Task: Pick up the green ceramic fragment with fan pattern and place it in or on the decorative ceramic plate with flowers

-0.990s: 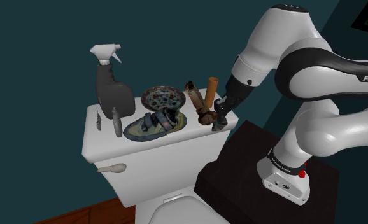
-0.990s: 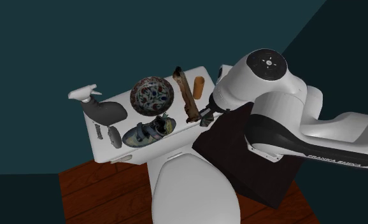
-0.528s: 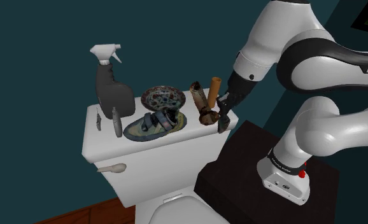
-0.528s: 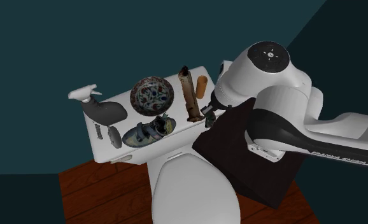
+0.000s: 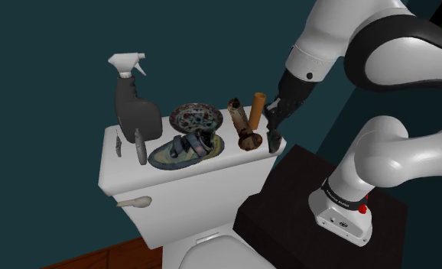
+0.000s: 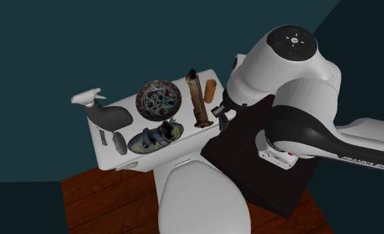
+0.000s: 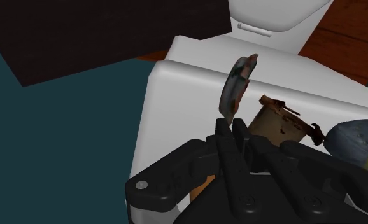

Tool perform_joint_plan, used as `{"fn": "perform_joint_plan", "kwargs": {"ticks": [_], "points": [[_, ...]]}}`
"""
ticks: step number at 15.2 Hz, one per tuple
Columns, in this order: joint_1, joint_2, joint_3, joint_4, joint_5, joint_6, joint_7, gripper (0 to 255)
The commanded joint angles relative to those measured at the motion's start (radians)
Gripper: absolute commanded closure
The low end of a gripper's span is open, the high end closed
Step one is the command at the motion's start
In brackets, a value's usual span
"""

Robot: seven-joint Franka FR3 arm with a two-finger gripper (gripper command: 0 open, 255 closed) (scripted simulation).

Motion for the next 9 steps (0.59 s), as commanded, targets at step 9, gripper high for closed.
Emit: {"fn": "perform_joint_plan", "kwargs": {"ticks": [9], "points": [[-0.052,0.157,0.009,0.171,-0.027,-0.008,0.007,255]]}}
